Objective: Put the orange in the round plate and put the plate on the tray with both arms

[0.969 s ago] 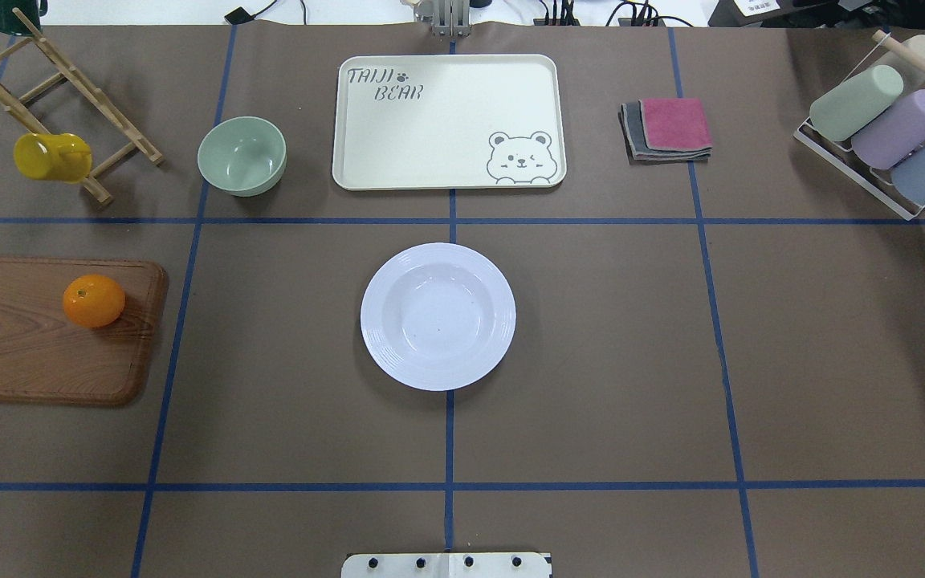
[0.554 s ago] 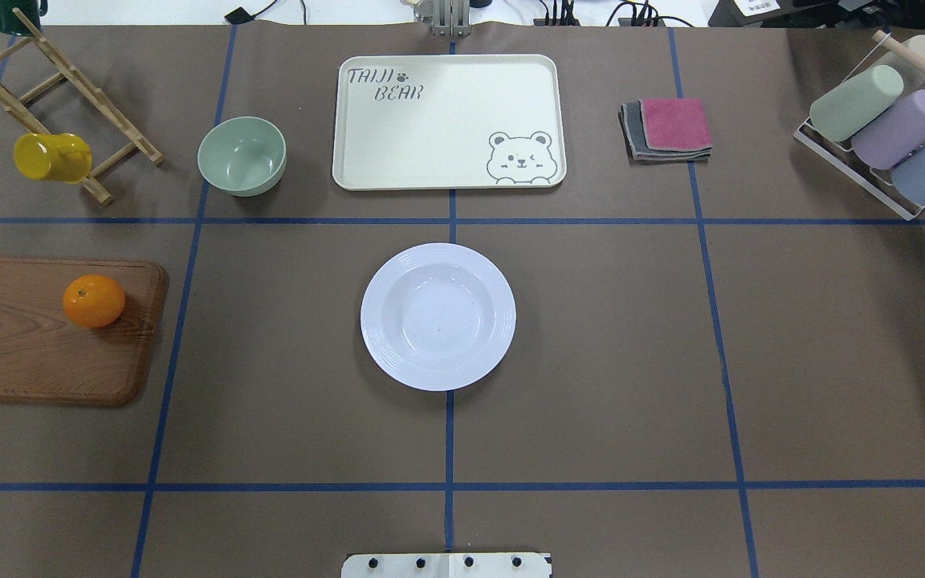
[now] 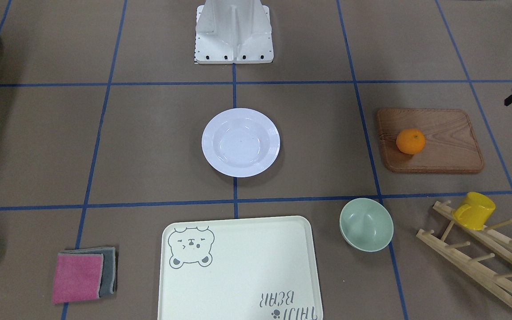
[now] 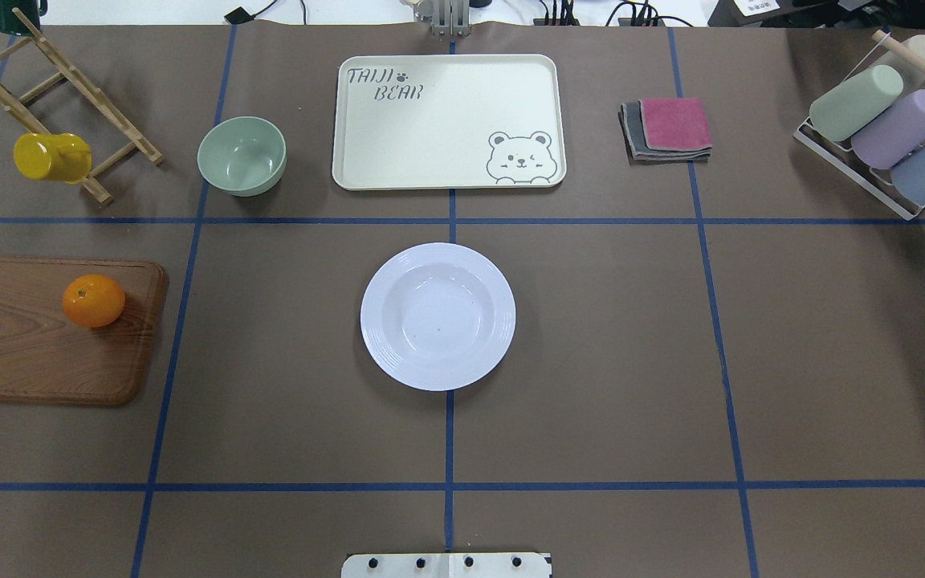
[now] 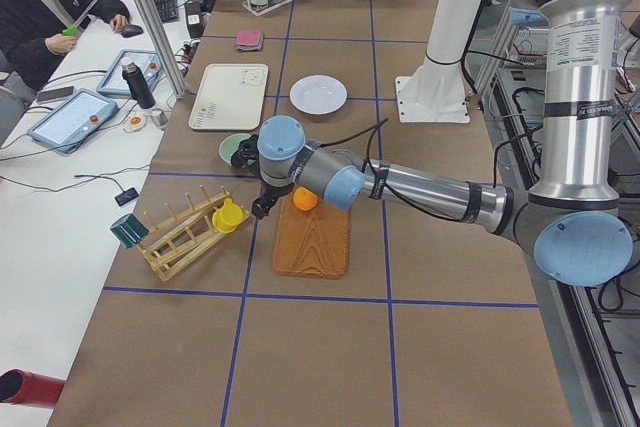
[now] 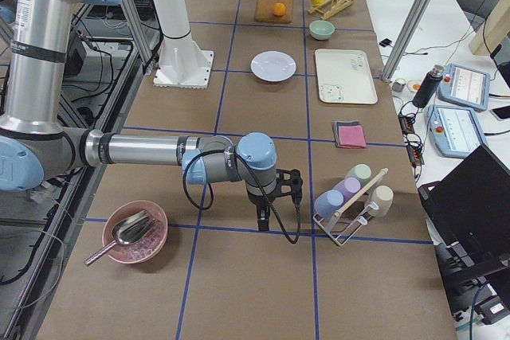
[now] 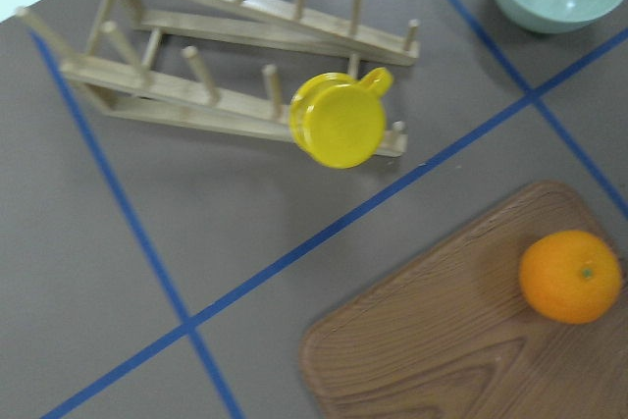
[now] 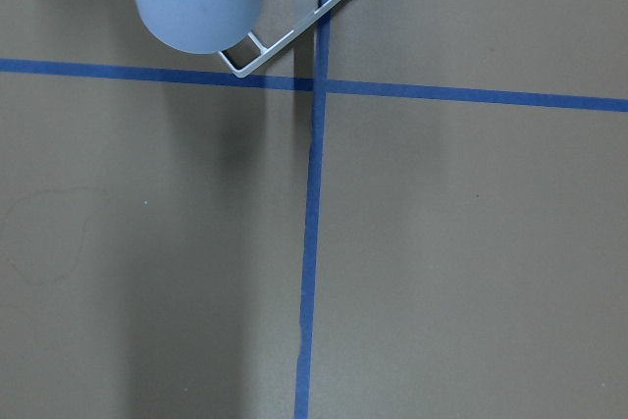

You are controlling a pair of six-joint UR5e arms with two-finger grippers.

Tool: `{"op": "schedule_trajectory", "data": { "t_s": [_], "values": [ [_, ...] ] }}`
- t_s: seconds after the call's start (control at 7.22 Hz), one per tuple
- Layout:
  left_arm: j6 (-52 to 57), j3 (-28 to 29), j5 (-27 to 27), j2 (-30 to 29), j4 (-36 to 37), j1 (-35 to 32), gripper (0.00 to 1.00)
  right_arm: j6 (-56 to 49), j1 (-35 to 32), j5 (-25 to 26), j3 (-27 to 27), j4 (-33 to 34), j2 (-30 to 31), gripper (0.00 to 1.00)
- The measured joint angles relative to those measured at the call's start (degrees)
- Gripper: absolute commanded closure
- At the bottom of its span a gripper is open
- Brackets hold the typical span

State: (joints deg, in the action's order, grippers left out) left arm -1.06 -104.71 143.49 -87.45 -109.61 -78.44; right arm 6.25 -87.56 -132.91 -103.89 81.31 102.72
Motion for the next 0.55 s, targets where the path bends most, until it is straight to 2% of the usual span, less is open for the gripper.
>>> {"op": "schedule_trajectory", "data": {
  "t_s": [0.28, 0.55],
  "values": [
    [-19.4, -0.1, -7.2, -0.2, -7.7, 9.4, 0.02, 3.2, 1.4, -0.2, -1.2, 0.0, -0.1, 0.00],
    [-29.9, 0.4, -16.8, -0.8, -10.6, 18.8, 0.02, 4.0, 1.8, -0.1, -1.4, 0.0, 0.0, 0.00]
  ]
}}
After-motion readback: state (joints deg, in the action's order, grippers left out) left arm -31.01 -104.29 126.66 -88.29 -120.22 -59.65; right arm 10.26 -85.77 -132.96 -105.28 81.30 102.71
